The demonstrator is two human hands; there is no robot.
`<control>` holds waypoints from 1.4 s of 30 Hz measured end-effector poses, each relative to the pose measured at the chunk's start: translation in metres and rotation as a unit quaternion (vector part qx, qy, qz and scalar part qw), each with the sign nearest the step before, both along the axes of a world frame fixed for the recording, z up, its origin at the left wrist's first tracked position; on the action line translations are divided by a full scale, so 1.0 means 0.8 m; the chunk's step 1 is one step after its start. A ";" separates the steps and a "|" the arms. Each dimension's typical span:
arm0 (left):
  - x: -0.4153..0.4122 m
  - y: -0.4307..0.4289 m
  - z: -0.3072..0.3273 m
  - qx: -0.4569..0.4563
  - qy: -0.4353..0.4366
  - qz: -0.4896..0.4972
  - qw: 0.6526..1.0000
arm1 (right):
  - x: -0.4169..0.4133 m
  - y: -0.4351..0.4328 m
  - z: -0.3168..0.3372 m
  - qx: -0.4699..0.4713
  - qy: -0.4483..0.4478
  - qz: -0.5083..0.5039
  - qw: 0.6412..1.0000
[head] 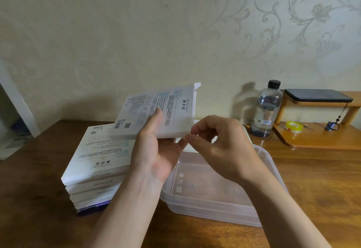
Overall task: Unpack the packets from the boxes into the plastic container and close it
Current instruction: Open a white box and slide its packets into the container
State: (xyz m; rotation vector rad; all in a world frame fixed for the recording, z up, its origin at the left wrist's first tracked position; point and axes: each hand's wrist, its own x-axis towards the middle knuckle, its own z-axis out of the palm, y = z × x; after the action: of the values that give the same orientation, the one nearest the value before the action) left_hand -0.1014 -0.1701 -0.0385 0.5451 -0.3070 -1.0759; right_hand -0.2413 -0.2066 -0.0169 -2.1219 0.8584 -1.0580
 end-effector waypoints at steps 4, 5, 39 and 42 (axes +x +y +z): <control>0.001 0.002 0.000 -0.005 -0.014 -0.008 1.000 | -0.008 -0.007 0.007 0.184 -0.112 0.051 0.975; 0.000 0.002 0.000 -0.008 -0.016 -0.014 1.000 | -0.008 -0.008 0.008 0.221 -0.145 0.044 0.964; -0.053 -0.006 -0.032 -0.043 -0.153 -0.084 0.984 | -0.016 -0.024 0.008 0.411 -0.255 0.081 0.872; -0.052 -0.004 -0.028 -0.037 -0.142 -0.077 0.986 | -0.010 -0.021 0.006 0.411 -0.276 0.072 0.866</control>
State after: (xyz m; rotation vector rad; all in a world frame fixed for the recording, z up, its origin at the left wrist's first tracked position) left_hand -0.1428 -0.1734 -0.0611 0.6173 -0.6448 -1.1307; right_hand -0.2497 -0.2237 -0.0124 -1.0676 0.6720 -0.9150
